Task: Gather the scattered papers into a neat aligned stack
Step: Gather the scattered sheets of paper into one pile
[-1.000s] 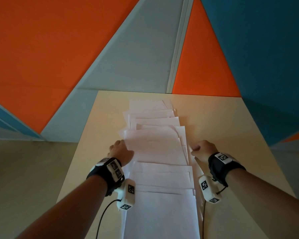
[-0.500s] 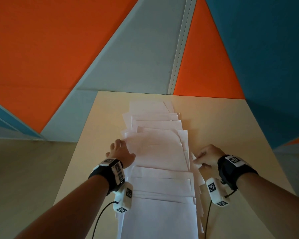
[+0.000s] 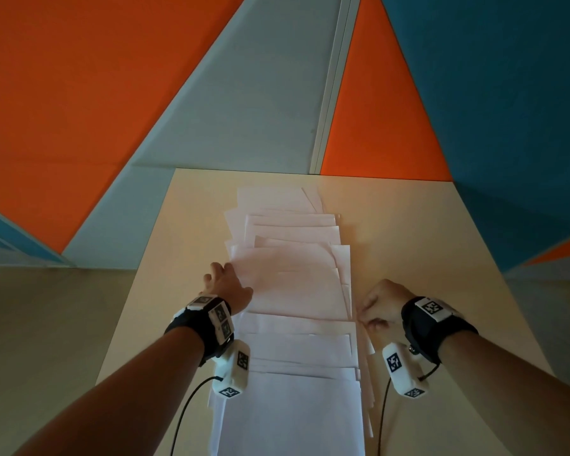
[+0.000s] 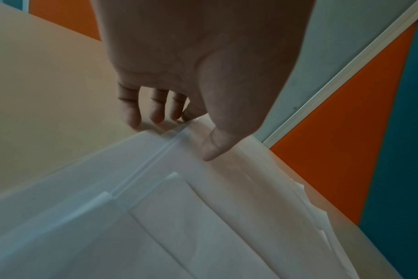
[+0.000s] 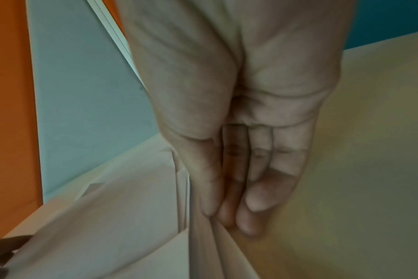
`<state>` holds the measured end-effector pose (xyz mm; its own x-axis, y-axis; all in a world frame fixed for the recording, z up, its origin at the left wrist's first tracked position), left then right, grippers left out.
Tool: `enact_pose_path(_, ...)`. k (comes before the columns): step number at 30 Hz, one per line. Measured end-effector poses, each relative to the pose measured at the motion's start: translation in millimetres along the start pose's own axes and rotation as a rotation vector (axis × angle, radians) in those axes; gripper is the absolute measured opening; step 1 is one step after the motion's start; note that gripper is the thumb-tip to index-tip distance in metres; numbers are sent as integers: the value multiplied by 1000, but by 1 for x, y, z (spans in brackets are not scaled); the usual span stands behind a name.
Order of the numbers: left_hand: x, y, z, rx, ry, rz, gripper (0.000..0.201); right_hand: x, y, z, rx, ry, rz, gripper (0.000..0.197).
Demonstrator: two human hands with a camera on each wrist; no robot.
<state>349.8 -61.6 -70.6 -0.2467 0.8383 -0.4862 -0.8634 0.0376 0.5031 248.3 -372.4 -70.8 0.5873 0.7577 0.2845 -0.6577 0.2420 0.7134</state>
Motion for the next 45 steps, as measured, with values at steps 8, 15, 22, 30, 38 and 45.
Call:
enact_pose_path(8, 22, 39, 3, 53, 42, 0, 65, -26, 41, -15, -116, 5, -86, 18)
enact_pose_path(15, 46, 122, -39, 135, -211, -292, 90, -30, 99, -84, -142, 206, 139, 81)
enact_pose_path(22, 68, 195, -92, 383, -480, -573, 112, -18, 167, -152, -110, 436, 416, 106)
enact_pose_path(30, 93, 215, -117, 478, -617, -601, 139, -26, 181, -195, -42, 686, 433, 121)
enact_pose_path(38, 82, 221, -106, 411, -523, -588, 114, -19, 169, -171, -181, 634, 462, 107)
enact_pose_path(45, 85, 219, -113, 417, -517, -538, 128, -23, 171, -171, -156, 752, 430, 115)
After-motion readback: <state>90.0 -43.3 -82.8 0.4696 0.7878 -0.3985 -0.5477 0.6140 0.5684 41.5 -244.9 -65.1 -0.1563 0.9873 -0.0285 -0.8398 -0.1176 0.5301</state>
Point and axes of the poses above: each hand's wrist, its own y-axis away from the middle knuckle, its own z-axis out of the back of the hand, x = y × z, the point moved 8 cm from there along -y, towards the middle knuckle, and after that the axes turned 13 degrees about y, right-handed, at the moved point
